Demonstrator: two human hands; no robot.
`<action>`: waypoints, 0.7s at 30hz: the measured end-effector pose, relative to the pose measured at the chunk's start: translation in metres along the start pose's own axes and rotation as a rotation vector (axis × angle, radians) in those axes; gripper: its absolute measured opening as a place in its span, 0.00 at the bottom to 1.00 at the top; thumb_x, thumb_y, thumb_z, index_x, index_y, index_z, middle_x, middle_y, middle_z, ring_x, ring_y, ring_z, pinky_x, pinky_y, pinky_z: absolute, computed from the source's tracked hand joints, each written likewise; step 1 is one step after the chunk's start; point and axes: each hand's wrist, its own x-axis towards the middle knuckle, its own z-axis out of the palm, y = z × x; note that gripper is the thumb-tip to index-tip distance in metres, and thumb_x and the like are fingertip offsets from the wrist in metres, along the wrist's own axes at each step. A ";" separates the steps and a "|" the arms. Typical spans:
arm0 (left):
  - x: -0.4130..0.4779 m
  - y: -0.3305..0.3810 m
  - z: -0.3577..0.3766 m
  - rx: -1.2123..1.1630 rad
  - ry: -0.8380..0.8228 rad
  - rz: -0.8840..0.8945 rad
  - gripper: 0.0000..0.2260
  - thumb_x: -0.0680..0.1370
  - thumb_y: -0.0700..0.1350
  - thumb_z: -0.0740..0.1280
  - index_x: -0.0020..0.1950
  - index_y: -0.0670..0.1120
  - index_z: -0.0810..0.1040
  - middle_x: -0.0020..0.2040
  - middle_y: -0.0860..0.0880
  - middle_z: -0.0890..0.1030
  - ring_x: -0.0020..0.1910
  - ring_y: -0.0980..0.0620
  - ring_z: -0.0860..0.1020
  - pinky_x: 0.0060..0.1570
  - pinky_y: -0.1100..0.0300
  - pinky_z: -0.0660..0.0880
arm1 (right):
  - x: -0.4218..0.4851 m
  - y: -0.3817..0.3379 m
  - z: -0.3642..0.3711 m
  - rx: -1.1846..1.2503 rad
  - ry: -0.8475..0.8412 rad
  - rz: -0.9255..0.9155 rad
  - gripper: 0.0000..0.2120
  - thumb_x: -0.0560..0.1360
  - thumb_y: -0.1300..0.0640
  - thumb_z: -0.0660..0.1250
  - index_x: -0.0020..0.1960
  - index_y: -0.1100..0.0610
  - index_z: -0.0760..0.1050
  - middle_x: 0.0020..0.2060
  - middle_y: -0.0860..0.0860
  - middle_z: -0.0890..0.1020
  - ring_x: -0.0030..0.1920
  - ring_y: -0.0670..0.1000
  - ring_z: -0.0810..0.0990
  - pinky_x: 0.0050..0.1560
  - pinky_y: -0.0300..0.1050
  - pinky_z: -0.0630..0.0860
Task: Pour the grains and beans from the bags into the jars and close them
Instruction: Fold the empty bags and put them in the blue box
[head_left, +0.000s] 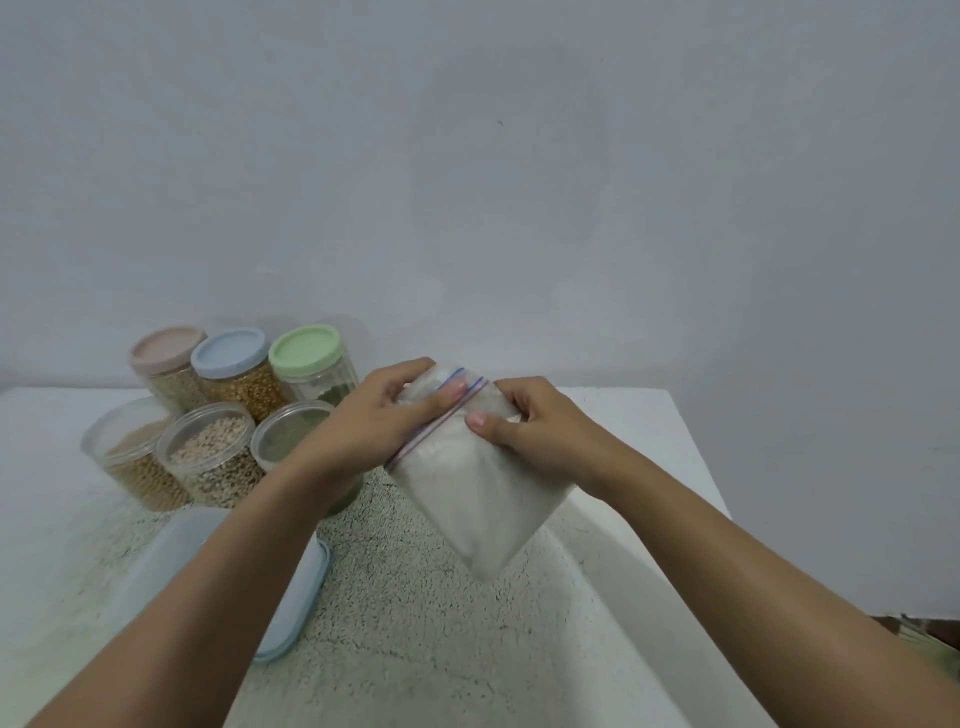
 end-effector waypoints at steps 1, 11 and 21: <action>-0.004 -0.002 0.000 -0.076 0.017 -0.030 0.19 0.78 0.54 0.72 0.53 0.37 0.79 0.50 0.33 0.81 0.44 0.48 0.80 0.47 0.52 0.74 | -0.001 0.000 0.003 0.022 -0.010 0.002 0.10 0.80 0.52 0.69 0.45 0.58 0.79 0.39 0.50 0.81 0.40 0.47 0.79 0.44 0.46 0.73; -0.042 -0.018 -0.027 -0.281 0.344 -0.113 0.12 0.78 0.51 0.71 0.56 0.47 0.85 0.51 0.44 0.87 0.48 0.48 0.84 0.47 0.52 0.81 | 0.001 0.003 0.029 0.295 -0.190 0.053 0.18 0.74 0.51 0.77 0.58 0.60 0.82 0.53 0.58 0.85 0.55 0.59 0.85 0.55 0.51 0.79; -0.066 -0.041 -0.103 -0.336 0.436 -0.099 0.15 0.79 0.55 0.68 0.61 0.49 0.82 0.52 0.48 0.87 0.51 0.48 0.86 0.43 0.54 0.81 | 0.037 -0.028 0.110 0.609 -0.041 0.089 0.16 0.74 0.62 0.75 0.61 0.63 0.81 0.56 0.57 0.86 0.59 0.57 0.84 0.67 0.61 0.76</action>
